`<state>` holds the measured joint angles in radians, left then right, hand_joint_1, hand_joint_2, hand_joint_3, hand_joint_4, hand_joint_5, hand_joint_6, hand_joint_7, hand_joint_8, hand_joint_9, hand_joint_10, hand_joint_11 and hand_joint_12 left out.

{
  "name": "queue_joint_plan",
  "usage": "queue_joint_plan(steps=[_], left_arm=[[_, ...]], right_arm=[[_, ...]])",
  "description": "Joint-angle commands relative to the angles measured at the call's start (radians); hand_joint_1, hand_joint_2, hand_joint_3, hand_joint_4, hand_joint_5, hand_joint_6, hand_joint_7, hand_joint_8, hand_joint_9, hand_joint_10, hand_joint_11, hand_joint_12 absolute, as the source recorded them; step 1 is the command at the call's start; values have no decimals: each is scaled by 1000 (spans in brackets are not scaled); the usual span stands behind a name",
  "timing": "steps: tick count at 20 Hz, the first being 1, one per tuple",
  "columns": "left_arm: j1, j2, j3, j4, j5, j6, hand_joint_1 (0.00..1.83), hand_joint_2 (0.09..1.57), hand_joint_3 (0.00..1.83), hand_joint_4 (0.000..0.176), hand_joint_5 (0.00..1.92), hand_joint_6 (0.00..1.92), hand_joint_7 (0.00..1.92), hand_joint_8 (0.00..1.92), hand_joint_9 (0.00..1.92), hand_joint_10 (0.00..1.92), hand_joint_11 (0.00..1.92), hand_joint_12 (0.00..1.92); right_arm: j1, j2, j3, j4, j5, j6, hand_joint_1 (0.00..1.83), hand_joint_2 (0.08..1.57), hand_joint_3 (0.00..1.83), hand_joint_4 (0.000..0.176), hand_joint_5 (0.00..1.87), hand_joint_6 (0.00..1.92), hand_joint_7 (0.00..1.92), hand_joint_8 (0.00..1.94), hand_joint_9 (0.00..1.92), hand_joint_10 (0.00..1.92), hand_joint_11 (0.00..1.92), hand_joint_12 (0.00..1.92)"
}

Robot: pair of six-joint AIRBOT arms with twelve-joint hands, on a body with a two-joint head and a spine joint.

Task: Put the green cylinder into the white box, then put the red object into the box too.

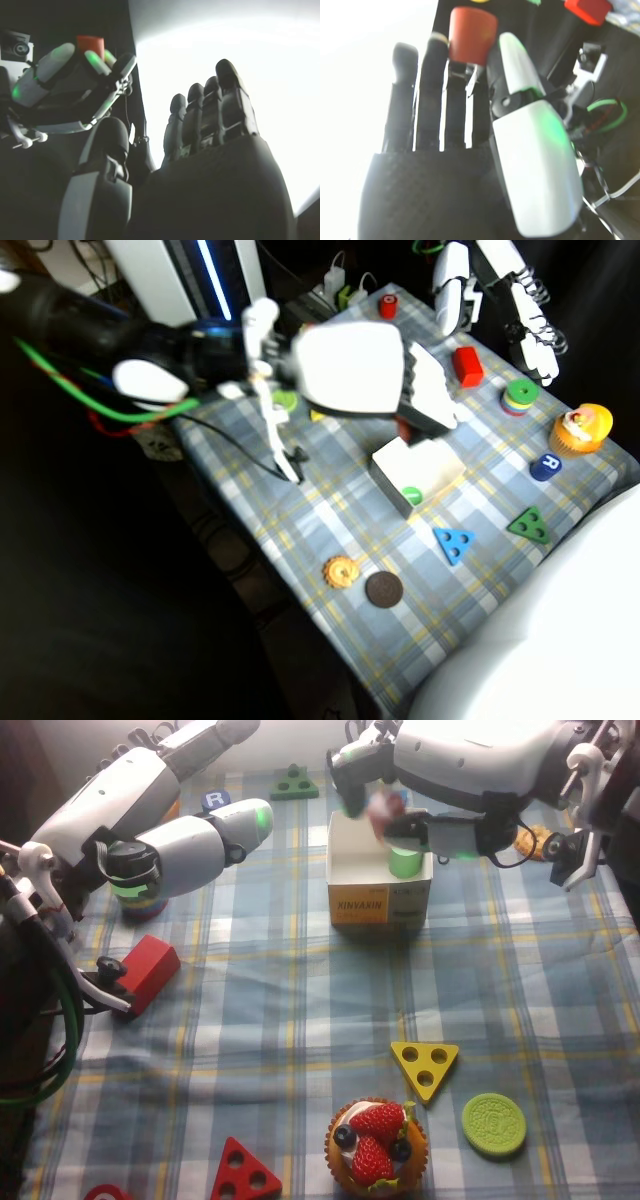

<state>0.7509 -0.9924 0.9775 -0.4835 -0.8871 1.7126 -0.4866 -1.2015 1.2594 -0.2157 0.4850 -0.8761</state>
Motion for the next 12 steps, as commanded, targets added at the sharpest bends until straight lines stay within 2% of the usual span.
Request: queue_joint_plan(steps=[1, 2, 3, 4, 5, 6, 7, 8, 9, 10, 11, 12], left_arm=[[-9, 6, 3, 28, -116, -6, 452, 1349, 0, 29, 187, 1, 143, 2, 73, 6, 0, 435], [-9, 6, 3, 27, -116, -6, 449, 1352, 1, 26, 183, 0, 141, 1, 71, 5, 0, 436], [-9, 6, 3, 26, -117, -6, 469, 1349, 0, 26, 186, 1, 143, 2, 71, 5, 0, 429], [-9, 6, 2, 25, -117, -6, 454, 1348, 0, 25, 187, 1, 150, 2, 81, 7, 0, 465], [-8, 7, -1, 25, -117, -6, 435, 1347, 0, 33, 183, 0, 144, 0, 73, 3, 0, 462], [-6, 8, -4, 27, -118, -6, 398, 1344, 0, 46, 159, 0, 119, 0, 48, 1, 0, 379], [-4, 10, -8, 28, -123, -6, 405, 1343, 0, 52, 161, 2, 111, 0, 42, 0, 0, 362], [-1, 13, -13, 28, -128, -6, 424, 1343, 0, 53, 167, 3, 117, 1, 51, 3, 0, 390], [3, 20, -22, 31, -140, -6, 429, 1342, 0, 56, 164, 1, 118, 1, 55, 4, 0, 395], [6, 24, -27, 35, -145, -6, 403, 1338, 0, 62, 154, 0, 114, 0, 51, 2, 0, 362], [10, 34, -38, 41, -154, -6, 391, 1344, 1, 56, 149, 0, 107, 0, 42, 2, 0, 325], [18, 45, -51, 47, -171, -8, 350, 1347, 0, 41, 143, 0, 107, 0, 45, 3, 0, 357]], right_arm=[[15, 2, 0, 14, 109, -1, 889, 1124, 0, 0, 277, 152, 347, 192, 199, 660, 11, 1440], [15, 3, 0, 16, 109, -1, 817, 1126, 0, 0, 170, 46, 201, 48, 98, 394, 1, 1121], [15, 3, -3, 20, 109, -1, 798, 1123, 0, 21, 33, 8, 39, 9, 19, 78, 0, 495], [21, 11, -12, 22, 114, -1, 694, 1155, 6, 55, 6, 1, 7, 1, 3, 15, 0, 98], [24, 21, -22, 25, 121, -1, 609, 1165, 9, 65, 0, 0, 1, 0, 0, 2, 0, 19], [24, 21, -39, 29, 138, -1, 551, 1173, 11, 83, 0, 0, 0, 0, 0, 0, 0, 3], [24, 32, -57, 33, 158, -1, 543, 1180, 13, 87, 0, 0, 0, 0, 0, 0, 0, 0], [24, 63, -80, 38, 180, -1, 550, 1184, 12, 73, 0, 0, 0, 0, 0, 0, 0, 0], [15, 117, -119, 39, 223, -1, 482, 1196, 16, 53, 0, 0, 0, 0, 0, 0, 0, 0], [7, 146, -139, 39, 246, -1, 398, 1228, 28, 55, 0, 0, 0, 0, 0, 0, 0, 0], [-9, 194, -172, 43, 283, -1, 343, 1244, 30, 57, 0, 0, 0, 0, 0, 0, 0, 0], [-29, 230, -199, 52, 325, -1, 279, 1251, 28, 62, 0, 0, 0, 0, 0, 0, 0, 0]])
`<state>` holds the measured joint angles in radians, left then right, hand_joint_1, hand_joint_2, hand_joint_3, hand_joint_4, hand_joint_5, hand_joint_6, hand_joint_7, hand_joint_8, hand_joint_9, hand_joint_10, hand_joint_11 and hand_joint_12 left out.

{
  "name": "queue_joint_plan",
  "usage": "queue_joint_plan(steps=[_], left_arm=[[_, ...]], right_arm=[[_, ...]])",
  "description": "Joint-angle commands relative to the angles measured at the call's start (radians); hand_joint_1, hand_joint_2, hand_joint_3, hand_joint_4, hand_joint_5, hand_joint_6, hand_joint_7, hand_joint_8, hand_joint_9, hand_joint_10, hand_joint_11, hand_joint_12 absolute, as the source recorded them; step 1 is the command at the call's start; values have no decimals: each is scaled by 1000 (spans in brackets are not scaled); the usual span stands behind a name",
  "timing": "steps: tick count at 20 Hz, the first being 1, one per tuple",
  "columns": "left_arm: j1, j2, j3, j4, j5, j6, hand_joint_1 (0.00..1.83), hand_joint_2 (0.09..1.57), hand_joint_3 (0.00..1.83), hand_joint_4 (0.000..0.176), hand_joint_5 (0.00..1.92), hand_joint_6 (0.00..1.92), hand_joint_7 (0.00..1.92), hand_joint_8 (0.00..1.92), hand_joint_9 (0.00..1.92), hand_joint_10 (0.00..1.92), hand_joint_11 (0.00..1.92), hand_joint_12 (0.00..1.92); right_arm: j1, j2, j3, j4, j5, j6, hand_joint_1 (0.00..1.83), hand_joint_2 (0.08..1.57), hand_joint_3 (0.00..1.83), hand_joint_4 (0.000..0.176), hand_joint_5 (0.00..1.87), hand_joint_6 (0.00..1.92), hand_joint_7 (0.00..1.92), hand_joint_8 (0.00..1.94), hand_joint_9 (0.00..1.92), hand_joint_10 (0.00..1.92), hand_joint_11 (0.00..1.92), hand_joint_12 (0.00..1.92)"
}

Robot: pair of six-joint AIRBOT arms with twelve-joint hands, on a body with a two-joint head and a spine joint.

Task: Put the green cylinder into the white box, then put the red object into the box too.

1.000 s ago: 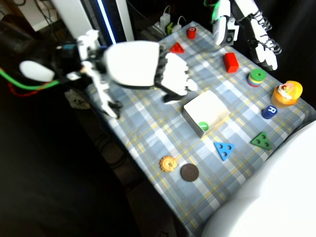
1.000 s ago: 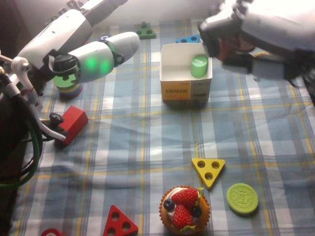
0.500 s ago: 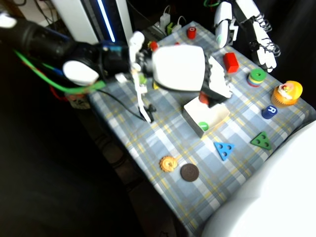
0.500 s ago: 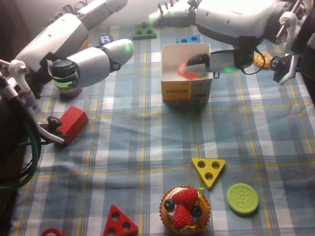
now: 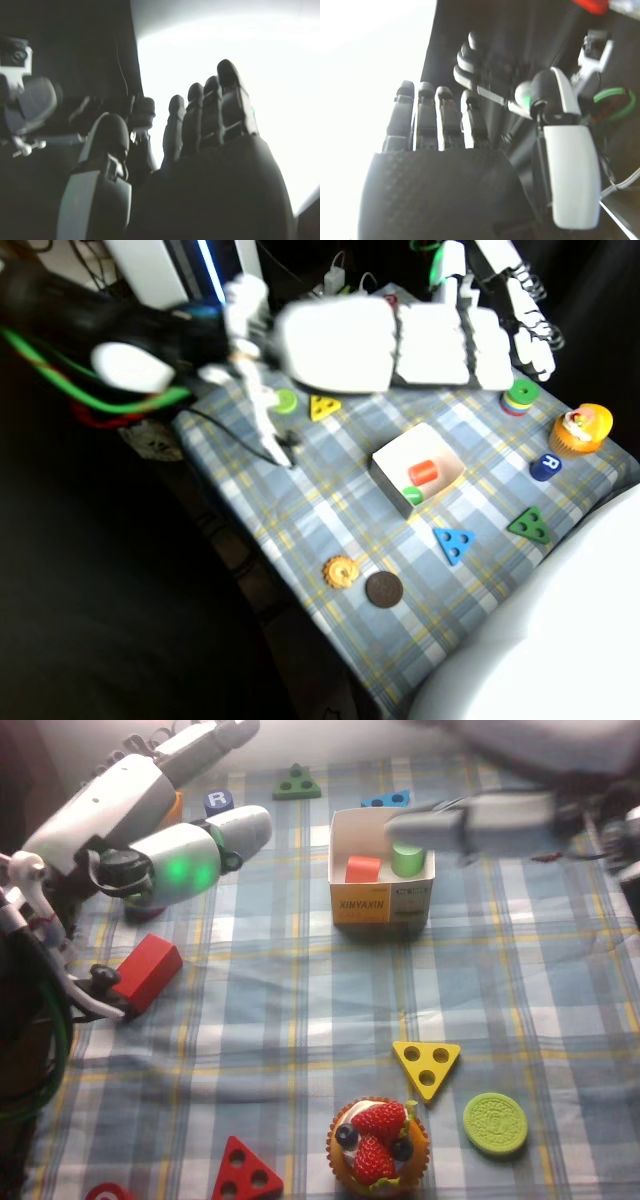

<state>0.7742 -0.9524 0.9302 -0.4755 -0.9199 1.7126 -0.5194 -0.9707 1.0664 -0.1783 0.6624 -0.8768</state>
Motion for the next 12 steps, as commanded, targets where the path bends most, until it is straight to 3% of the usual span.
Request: queue_joint_plan(steps=[1, 2, 3, 4, 5, 7, 8, 9, 10, 11, 12], left_arm=[[1, 12, -10, 41, -152, -14, 320, 1338, 0, 50, 138, 0, 103, 0, 41, 1, 0, 328], [12, 21, -16, 48, -169, -36, 312, 1333, 0, 50, 139, 1, 108, 2, 50, 5, 0, 323], [21, 29, -16, 63, -184, -80, 311, 1330, 0, 57, 121, 8, 96, 6, 52, 4, 0, 217], [27, 34, -12, 82, -193, -126, 295, 1319, 0, 68, 101, 2, 73, 1, 58, 6, 0, 197], [34, 40, -9, 100, -202, -176, 275, 1310, 0, 77, 77, 4, 71, 1, 77, 9, 0, 310], [54, 57, -13, 133, -245, -257, 239, 1323, 2, 128, 6, 0, 25, 0, 38, 0, 0, 367], [62, 64, -16, 143, -269, -286, 330, 1325, 1, 123, 0, 0, 4, 0, 7, 0, 0, 134], [72, 72, -16, 157, -297, -327, 375, 1344, 7, 114, 0, 0, 0, 0, 1, 0, 0, 26], [83, 80, -16, 174, -336, -382, 360, 1338, 4, 118, 0, 0, 0, 0, 0, 0, 0, 4], [96, 89, -13, 192, -381, -441, 309, 1340, 5, 102, 0, 0, 0, 0, 0, 0, 0, 0], [104, 96, -8, 210, -415, -490, 275, 1364, 2, 95, 0, 0, 0, 0, 5, 6, 0, 260]], right_arm=[[-16, 19, -20, 29, 179, 0, 171, 1234, 17, 87, 0, 0, 0, 0, 0, 0, 0, 0], [-51, 44, -38, 53, 225, 0, 178, 1239, 16, 104, 0, 0, 0, 0, 0, 0, 0, 0], [-92, 70, -56, 82, 276, -1, 222, 1261, 20, 106, 0, 0, 0, 0, 0, 0, 0, 0], [-129, 93, -74, 112, 321, -11, 268, 1264, 17, 97, 0, 0, 0, 0, 0, 0, 0, 0], [-170, 120, -96, 154, 377, -32, 279, 1270, 18, 102, 0, 0, 0, 0, 0, 0, 0, 0], [-254, 157, -125, 237, 505, -49, 334, 1279, 15, 56, 0, 0, 0, 0, 0, 0, 0, 0], [-286, 168, -135, 264, 557, -49, 388, 1285, 13, 40, 0, 0, 0, 0, 0, 0, 0, 0], [-313, 181, -147, 287, 608, -50, 451, 1287, 10, 33, 0, 0, 0, 0, 0, 0, 0, 0], [-343, 197, -162, 306, 664, -51, 461, 1277, 5, 52, 0, 0, 0, 0, 0, 0, 0, 0], [-373, 213, -177, 325, 729, -52, 444, 1280, 5, 51, 0, 0, 0, 0, 0, 0, 0, 0], [-399, 226, -190, 339, 785, -52, 412, 1272, 2, 44, 0, 0, 0, 0, 0, 0, 0, 0]])
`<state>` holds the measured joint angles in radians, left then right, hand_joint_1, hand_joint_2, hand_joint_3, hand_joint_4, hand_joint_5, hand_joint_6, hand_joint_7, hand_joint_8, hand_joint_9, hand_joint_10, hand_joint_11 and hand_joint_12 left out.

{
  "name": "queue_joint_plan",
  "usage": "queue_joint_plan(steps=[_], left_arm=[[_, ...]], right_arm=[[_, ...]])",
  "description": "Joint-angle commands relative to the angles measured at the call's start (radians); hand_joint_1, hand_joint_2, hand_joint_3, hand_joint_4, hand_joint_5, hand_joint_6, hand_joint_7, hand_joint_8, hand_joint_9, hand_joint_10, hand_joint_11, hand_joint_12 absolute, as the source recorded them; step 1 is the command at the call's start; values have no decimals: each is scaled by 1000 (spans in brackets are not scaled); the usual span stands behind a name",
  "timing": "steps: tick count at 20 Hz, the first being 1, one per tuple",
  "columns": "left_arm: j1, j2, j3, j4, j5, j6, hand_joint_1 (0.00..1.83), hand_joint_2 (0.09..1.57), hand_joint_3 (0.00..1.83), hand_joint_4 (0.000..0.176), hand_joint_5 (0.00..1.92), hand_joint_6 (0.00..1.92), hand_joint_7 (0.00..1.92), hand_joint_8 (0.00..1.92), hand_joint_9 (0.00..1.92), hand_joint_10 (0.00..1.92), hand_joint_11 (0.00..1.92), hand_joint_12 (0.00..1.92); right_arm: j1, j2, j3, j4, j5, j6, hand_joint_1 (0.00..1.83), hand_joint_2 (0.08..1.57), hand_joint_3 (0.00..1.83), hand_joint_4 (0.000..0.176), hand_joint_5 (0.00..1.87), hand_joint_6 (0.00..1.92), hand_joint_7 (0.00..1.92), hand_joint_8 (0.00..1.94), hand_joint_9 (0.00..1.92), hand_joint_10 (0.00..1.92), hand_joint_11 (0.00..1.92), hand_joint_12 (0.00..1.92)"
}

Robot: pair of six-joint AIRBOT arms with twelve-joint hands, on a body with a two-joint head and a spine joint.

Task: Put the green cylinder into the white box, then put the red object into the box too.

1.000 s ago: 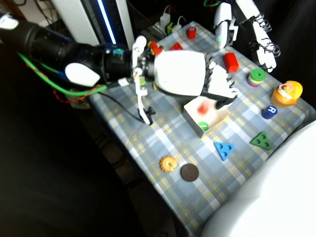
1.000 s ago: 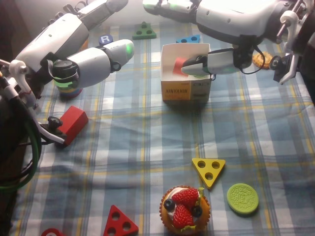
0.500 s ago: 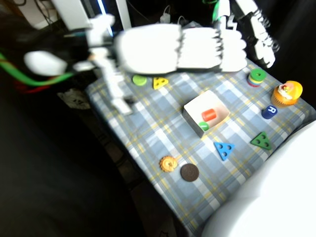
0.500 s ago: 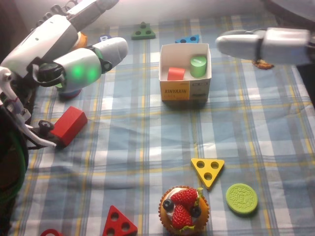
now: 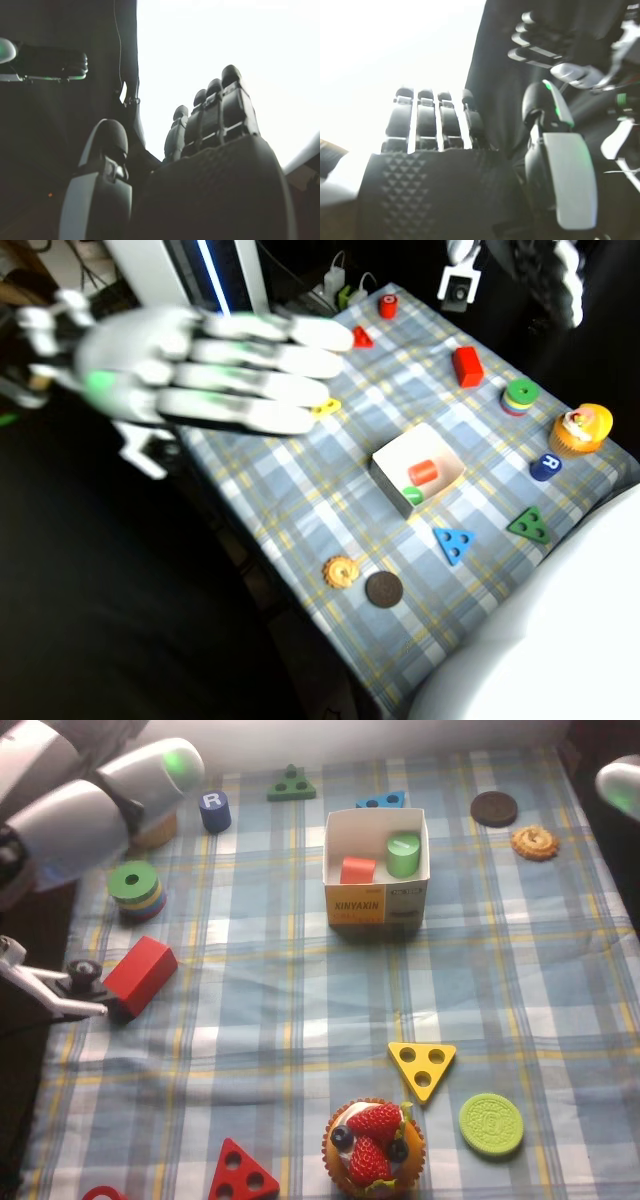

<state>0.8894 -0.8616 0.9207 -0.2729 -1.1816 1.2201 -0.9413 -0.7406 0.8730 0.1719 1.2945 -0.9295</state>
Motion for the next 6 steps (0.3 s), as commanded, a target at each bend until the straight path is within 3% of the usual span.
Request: queue_joint_plan(steps=[1, 2, 3, 4, 5, 6], left_arm=[[-4, 13, 4, 24, -187, -35, 256, 1385, 6, 70, 0, 0, 7, 2, 19, 11, 0, 302], [4, 25, 1, 35, -233, -54, 216, 1401, 6, 64, 0, 0, 59, 10, 94, 31, 0, 380], [13, 37, -7, 42, -280, -58, 318, 1394, 0, 69, 0, 0, 34, 5, 75, 16, 0, 268], [19, 49, -19, 54, -329, -58, 405, 1388, 0, 110, 24, 4, 35, 2, 98, 14, 0, 477], [22, 57, -27, 67, -365, -59, 450, 1392, 0, 95, 4, 0, 54, 5, 102, 10, 0, 570], [26, 71, -40, 91, -414, -61, 495, 1383, 0, 116, 0, 0, 26, 1, 42, 5, 0, 394]], right_arm=[[-1, 6, -8, 1, 208, 1, 362, 1278, 4, 26, 0, 0, 0, 0, 0, 0, 0, 0], [-21, 14, -16, 10, 258, 1, 335, 1254, 0, 33, 0, 0, 0, 0, 0, 0, 0, 0], [-38, 22, -22, 19, 303, 1, 322, 1247, 0, 19, 0, 0, 0, 0, 0, 0, 19, 9], [-57, 31, -29, 31, 349, 2, 349, 1275, 4, 0, 0, 0, 0, 0, 0, 0, 3, 1], [-73, 39, -32, 42, 392, 10, 328, 1268, 1, 5, 0, 0, 0, 0, 0, 0, 0, 0], [-98, 49, -31, 50, 446, 43, 311, 1269, 1, 0, 0, 0, 0, 0, 0, 0, 0, 0]])
